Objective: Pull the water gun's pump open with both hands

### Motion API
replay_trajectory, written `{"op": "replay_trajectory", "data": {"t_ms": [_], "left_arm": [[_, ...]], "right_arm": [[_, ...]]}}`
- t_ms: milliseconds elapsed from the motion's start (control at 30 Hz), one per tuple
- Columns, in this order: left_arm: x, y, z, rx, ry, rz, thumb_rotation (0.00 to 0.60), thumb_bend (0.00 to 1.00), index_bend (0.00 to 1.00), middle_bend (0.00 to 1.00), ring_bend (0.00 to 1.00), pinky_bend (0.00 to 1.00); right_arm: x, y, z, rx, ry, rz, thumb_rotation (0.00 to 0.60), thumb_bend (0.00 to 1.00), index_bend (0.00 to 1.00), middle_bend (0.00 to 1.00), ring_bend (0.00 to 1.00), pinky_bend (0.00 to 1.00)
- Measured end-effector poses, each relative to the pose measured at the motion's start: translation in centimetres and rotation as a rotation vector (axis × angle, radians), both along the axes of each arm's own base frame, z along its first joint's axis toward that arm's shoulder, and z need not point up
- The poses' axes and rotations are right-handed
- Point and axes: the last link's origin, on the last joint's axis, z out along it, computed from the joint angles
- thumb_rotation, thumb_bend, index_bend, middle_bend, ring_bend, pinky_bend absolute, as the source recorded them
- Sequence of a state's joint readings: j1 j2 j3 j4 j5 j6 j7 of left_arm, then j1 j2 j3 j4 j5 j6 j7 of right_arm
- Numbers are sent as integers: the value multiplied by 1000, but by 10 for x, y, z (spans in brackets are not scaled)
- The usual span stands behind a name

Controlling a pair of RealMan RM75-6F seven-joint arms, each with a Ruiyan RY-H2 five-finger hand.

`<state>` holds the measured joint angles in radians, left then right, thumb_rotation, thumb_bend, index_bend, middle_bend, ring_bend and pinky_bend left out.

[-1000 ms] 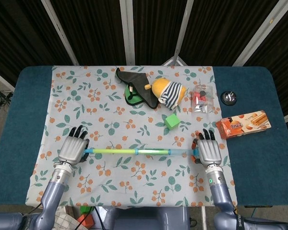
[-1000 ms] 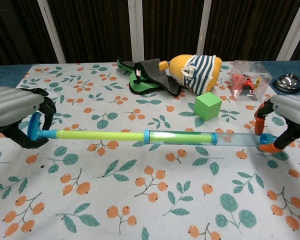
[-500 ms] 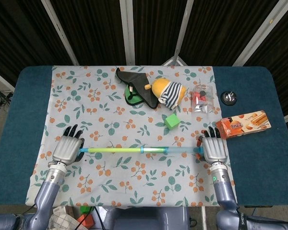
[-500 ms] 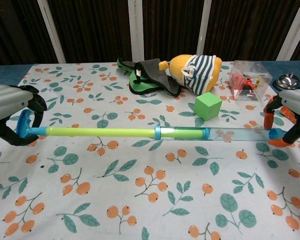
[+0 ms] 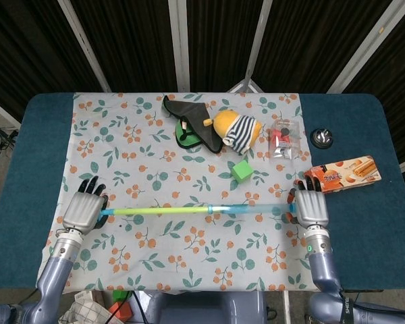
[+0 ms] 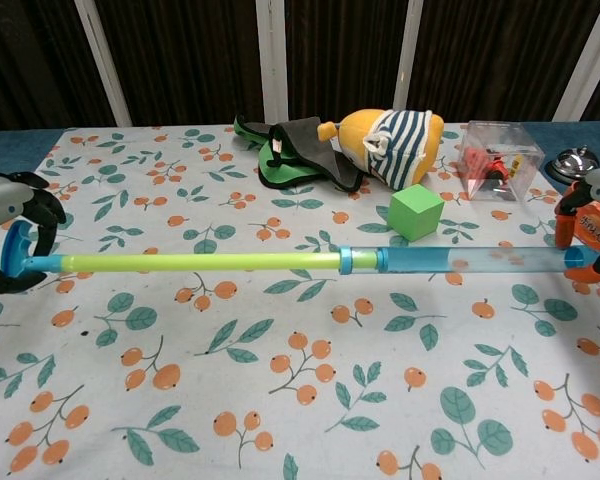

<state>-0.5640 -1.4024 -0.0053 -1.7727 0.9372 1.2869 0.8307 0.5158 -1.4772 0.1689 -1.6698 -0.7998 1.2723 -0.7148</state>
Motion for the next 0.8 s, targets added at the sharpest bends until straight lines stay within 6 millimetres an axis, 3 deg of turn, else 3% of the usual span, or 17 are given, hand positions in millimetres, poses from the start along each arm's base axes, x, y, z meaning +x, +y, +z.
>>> {"op": "replay_trajectory", "data": {"t_ms": [800], "left_arm": [[-8,4,6,1,25,6,600,527,635,184,0,101]], "right_arm": [[-16,-2,11,-9,57,-35,600,303,741,231,0,0]]}}
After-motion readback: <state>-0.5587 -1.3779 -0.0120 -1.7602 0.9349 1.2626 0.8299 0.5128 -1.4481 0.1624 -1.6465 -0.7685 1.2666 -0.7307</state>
